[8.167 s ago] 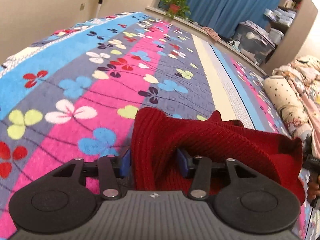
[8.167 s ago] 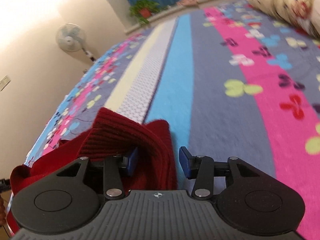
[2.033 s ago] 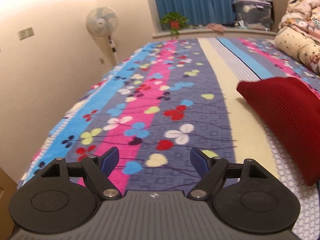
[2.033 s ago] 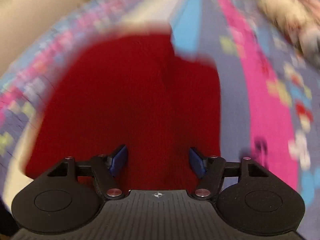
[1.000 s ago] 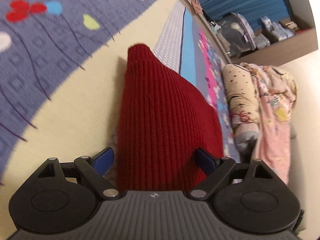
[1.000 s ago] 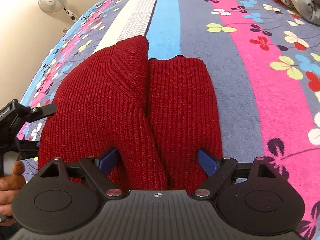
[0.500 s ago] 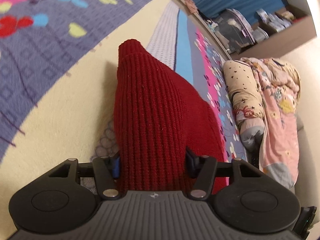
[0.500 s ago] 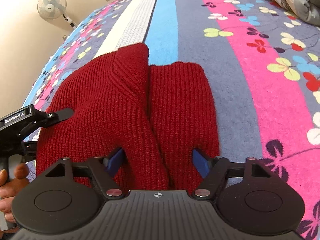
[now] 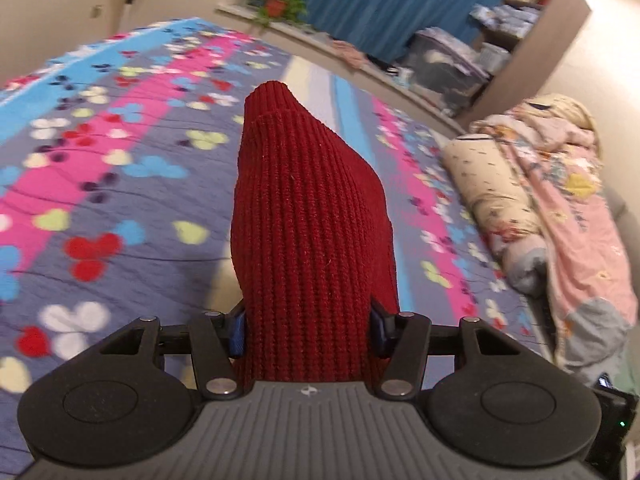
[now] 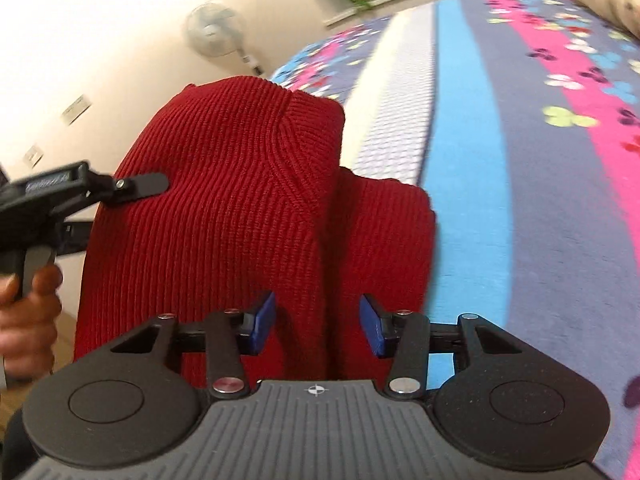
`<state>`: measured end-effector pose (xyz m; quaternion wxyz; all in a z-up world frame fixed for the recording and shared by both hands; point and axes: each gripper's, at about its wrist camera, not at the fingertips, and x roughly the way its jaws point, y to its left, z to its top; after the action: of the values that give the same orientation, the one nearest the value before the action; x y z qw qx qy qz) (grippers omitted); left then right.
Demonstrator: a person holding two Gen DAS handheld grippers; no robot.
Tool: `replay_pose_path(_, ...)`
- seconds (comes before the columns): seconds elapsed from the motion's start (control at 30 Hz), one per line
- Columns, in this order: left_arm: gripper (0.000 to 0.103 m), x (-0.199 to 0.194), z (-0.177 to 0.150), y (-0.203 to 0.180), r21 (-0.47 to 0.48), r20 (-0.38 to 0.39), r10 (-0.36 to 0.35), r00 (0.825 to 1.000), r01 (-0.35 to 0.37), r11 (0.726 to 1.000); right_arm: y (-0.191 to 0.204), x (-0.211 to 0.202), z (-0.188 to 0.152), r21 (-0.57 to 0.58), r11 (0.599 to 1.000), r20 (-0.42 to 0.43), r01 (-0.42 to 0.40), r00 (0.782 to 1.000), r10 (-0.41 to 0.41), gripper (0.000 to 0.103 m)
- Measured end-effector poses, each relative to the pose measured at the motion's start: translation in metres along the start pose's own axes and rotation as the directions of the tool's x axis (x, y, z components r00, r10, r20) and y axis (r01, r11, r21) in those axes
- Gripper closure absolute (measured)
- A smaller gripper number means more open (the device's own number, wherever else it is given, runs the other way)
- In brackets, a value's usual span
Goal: Fold small clothes
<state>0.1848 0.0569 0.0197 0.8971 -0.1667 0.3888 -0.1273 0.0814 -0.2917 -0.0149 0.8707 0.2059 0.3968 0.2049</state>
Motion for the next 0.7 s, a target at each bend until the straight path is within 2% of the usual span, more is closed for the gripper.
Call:
replay_pose_path(0.07,0.035,0.0,0.003,0.018,-0.036,-0.017,0.067,0.998,-0.068,0.997,0.005,0.009,-0.004,-0.021,1.0,-0.031,0.0,1.0,-0.001,0.054)
replay_pose_path(0.13,0.035,0.005,0.004,0.028,-0.039,-0.052,0.158,0.986,-0.161,0.986,0.012,0.02,-0.011,-0.051,0.999,-0.07,0.014,0.997,-0.018,0.054)
replay_pose_path(0.17,0.035,0.003,0.003,0.03,0.003,-0.048,0.217,0.975,-0.217,0.976,0.014,0.025,-0.014,-0.066,0.998,-0.087,0.017,0.996,-0.023,0.054)
replay_pose_path(0.2,0.035,-0.004,0.001,0.027,0.069,-0.016,0.243,0.97,-0.242,0.968,0.016,0.028,-0.016,-0.075,0.997,-0.097,0.017,0.995,-0.025,0.053)
replay_pose_path(0.3,0.034,-0.033,-0.009,0.006,0.235,0.069,0.219,0.973,-0.23,0.944,0.023,0.032,-0.019,-0.091,0.996,-0.116,-0.014,0.993,0.003,0.054)
replay_pose_path(0.37,0.034,-0.054,-0.022,-0.003,0.309,0.115,0.189,0.975,-0.216,0.926,0.026,0.033,-0.02,-0.135,0.991,-0.113,0.018,0.993,-0.033,0.054)
replay_pose_path(0.43,0.035,-0.068,-0.041,-0.009,0.37,0.136,0.184,0.973,-0.222,0.902,0.024,0.033,-0.02,-0.115,0.993,-0.118,0.014,0.993,-0.028,0.055)
replay_pose_path(0.5,0.048,-0.068,-0.065,-0.012,0.405,0.136,0.203,0.97,-0.242,0.882,0.022,0.031,-0.021,-0.109,0.994,-0.119,0.016,0.993,-0.029,0.056)
replay_pose_path(0.57,0.06,-0.057,-0.085,-0.006,0.407,0.092,0.219,0.971,-0.238,0.882,0.022,0.031,-0.023,-0.111,0.994,-0.117,0.018,0.993,-0.031,0.056)
replay_pose_path(0.6,0.06,-0.044,-0.096,0.003,0.397,0.034,0.23,0.973,-0.225,0.89,0.022,0.031,-0.025,-0.113,0.993,-0.117,0.019,0.993,-0.033,0.056)
replay_pose_path(0.63,0.06,-0.028,-0.106,0.01,0.391,-0.046,0.25,0.967,-0.213,0.896,0.022,0.031,-0.027,-0.116,0.993,-0.115,0.022,0.993,-0.035,0.056)
replay_pose_path(0.67,0.059,-0.016,-0.117,0.017,0.394,-0.09,0.28,0.956,-0.224,0.891,0.021,0.03,-0.029,-0.116,0.993,-0.112,0.024,0.993,-0.037,0.056)
replay_pose_path(0.7,0.059,-0.017,-0.124,0.018,0.409,-0.076,0.297,0.952,-0.242,0.88,0.021,0.029,-0.03,-0.114,0.993,-0.11,0.026,0.993,-0.039,0.056)
